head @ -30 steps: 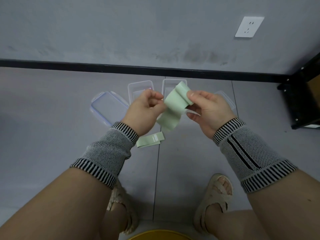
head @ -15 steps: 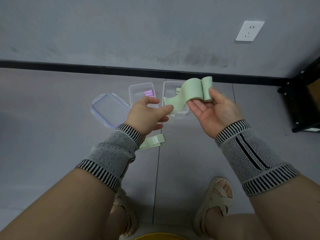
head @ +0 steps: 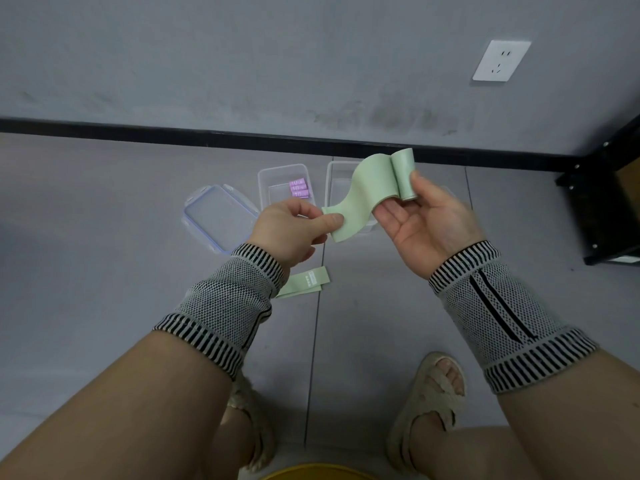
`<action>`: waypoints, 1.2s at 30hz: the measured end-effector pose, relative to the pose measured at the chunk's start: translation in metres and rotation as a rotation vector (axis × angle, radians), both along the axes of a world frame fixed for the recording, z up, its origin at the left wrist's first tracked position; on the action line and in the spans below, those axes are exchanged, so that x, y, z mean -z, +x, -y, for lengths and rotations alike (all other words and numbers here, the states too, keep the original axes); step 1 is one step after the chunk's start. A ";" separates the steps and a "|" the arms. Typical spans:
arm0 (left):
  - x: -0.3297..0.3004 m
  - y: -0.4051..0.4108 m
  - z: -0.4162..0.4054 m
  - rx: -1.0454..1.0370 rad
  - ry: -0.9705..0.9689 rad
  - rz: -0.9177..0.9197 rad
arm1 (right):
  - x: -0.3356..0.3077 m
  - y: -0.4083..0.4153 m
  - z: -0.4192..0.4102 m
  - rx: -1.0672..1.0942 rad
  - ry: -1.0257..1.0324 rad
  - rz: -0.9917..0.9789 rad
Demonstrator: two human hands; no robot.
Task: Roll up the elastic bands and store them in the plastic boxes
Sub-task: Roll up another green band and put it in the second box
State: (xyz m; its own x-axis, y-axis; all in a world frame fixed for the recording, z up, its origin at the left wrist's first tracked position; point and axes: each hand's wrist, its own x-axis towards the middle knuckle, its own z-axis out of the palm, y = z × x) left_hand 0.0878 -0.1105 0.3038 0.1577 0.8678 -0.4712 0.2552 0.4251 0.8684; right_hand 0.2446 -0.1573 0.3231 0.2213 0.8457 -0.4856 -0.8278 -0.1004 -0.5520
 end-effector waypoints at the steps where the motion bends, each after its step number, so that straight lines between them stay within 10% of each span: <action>1: 0.000 -0.001 0.000 -0.002 -0.012 0.012 | 0.000 0.001 0.000 0.008 -0.004 0.003; 11: -0.023 -0.007 -0.004 -0.023 -0.254 0.624 | 0.023 -0.001 -0.003 0.135 -0.249 0.562; 15: -0.016 -0.008 -0.004 -0.053 0.021 0.189 | 0.026 -0.002 -0.004 0.166 -0.258 0.597; 19: -0.023 -0.011 -0.006 0.002 -0.030 0.435 | 0.024 -0.002 -0.004 0.137 -0.240 0.637; 36: -0.019 -0.021 -0.003 0.546 -0.005 0.057 | 0.021 -0.004 0.001 -0.070 -0.093 0.666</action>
State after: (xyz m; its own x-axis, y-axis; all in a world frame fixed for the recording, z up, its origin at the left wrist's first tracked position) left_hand 0.0672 -0.1074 0.3228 0.6097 0.6508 -0.4524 0.3923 0.2482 0.8857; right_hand 0.2402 -0.1585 0.3017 0.4454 0.8299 -0.3359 -0.3033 -0.2132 -0.9288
